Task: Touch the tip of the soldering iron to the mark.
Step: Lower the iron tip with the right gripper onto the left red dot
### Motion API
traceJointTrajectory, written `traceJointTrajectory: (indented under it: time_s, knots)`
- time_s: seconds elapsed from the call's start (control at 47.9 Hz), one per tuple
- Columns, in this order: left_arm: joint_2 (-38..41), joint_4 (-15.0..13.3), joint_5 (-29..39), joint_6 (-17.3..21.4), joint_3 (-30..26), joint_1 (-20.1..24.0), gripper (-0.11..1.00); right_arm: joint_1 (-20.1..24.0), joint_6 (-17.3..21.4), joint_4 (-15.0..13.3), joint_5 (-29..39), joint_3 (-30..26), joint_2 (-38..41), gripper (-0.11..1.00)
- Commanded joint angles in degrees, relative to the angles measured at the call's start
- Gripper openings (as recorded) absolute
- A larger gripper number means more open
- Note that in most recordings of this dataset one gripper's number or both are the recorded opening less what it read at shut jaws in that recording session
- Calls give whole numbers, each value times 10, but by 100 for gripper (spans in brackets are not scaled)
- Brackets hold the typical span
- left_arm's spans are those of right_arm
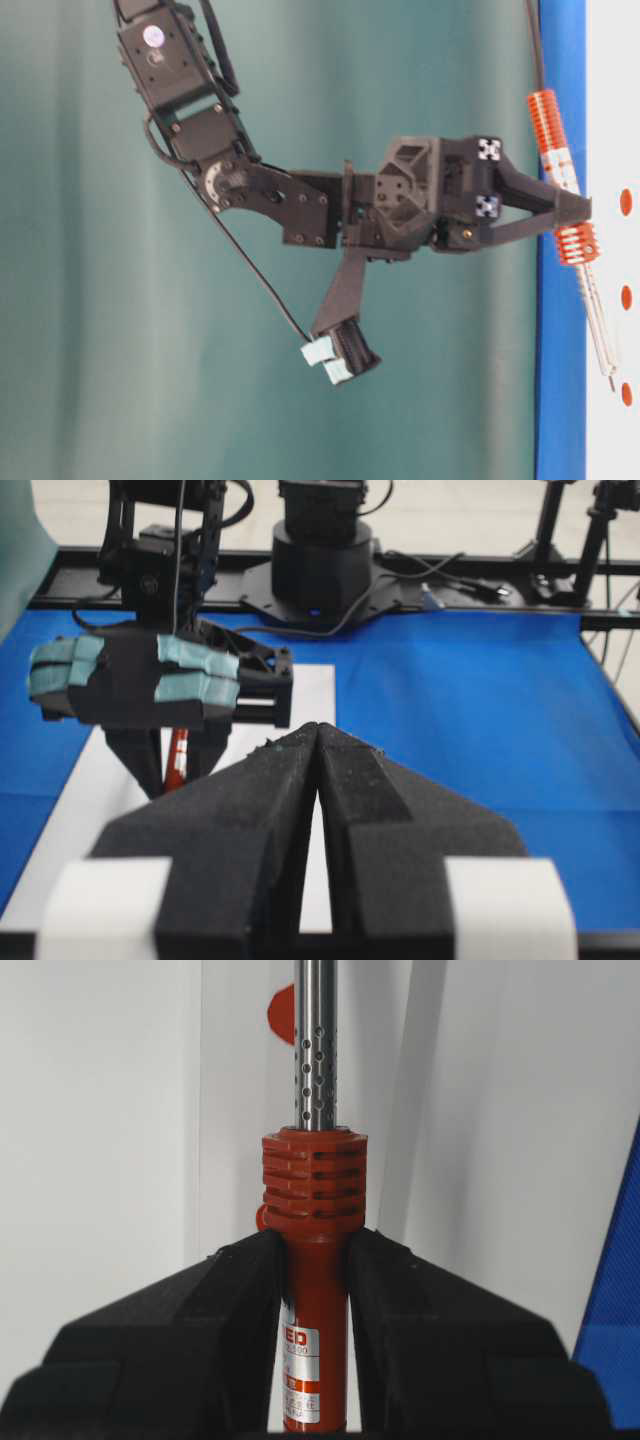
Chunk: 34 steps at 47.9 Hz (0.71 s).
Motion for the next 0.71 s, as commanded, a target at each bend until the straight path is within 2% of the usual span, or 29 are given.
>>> traceJointTrajectory:
  time_s: [0.0,0.209,0.689]
  knots:
    - [4,2,-4,1,-4,-1,0,-2,0,-1,5,-21,-8,6]
    - [4,1,-3,1,-2,-1,0,-2,0,-1,33,-23,-1,6]
    - [4,1,-2,2,-2,-1,0,-2,0,-1,35,-25,0,6]
